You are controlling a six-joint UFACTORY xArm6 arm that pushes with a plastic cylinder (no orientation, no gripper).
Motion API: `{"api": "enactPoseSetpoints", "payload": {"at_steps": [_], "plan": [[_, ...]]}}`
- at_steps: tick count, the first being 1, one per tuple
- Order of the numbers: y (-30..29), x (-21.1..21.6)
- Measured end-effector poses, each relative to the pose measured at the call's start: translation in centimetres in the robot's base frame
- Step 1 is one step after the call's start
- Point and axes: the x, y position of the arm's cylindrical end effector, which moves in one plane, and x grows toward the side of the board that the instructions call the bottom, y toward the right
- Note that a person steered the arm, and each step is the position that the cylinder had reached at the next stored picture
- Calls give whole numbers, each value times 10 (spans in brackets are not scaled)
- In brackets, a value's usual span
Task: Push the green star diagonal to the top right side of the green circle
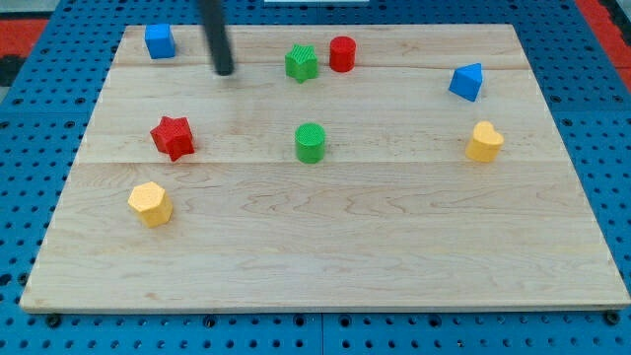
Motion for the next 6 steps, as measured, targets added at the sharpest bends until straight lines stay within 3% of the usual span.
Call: {"api": "enactPoseSetpoints", "payload": {"at_steps": [1, 2, 3, 4, 5, 6], "plan": [[23, -3], [14, -36], [77, -39], [100, 29], [176, 33], [184, -11]]}}
